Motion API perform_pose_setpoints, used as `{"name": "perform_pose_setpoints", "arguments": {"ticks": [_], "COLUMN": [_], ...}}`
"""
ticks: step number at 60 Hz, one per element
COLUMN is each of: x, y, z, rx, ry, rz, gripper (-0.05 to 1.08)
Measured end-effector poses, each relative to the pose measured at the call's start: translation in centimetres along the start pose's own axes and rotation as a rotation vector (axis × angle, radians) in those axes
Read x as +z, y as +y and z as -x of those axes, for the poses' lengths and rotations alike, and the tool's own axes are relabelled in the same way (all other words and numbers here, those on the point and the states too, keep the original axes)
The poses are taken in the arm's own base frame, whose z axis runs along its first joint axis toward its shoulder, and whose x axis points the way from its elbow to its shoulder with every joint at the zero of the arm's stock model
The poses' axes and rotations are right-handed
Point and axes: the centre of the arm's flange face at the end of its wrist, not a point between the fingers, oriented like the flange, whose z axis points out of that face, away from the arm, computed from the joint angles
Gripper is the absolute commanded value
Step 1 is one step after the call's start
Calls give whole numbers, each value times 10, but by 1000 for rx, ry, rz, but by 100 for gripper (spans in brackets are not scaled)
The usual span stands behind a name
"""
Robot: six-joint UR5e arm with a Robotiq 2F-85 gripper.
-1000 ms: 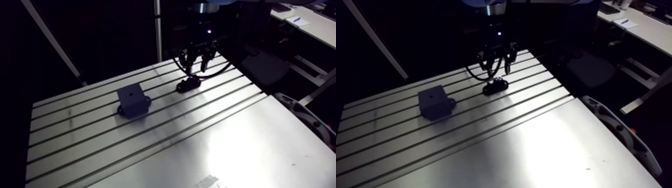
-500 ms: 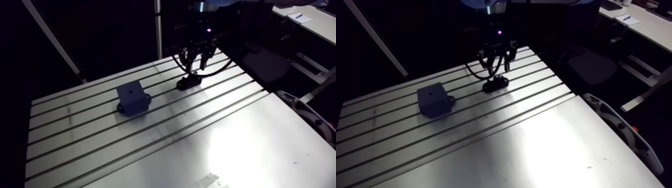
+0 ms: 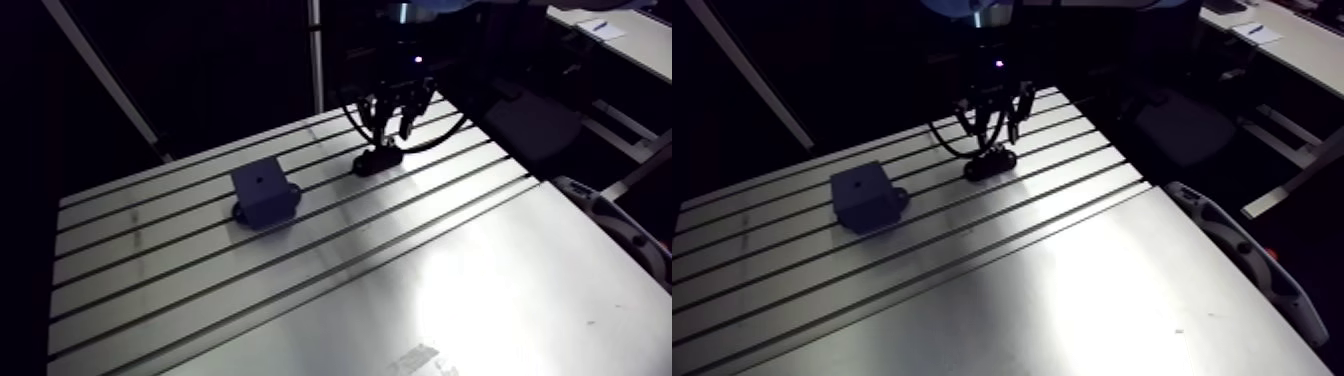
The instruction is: Pick up the M10 bolt and insert it into the hole until fully seated.
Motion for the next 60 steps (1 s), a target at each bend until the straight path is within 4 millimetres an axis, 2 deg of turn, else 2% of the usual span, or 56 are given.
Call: {"name": "perform_pose_setpoints", "arguments": {"ticks": [13,49,60], "x": [2,3,3], "y": [2,0,1], "z": [1,0,0], "rx": [4,-9,-12], "ry": [-3,-4,-4], "rz": [-2,-5,-4], "gripper": [48,49,53]}}
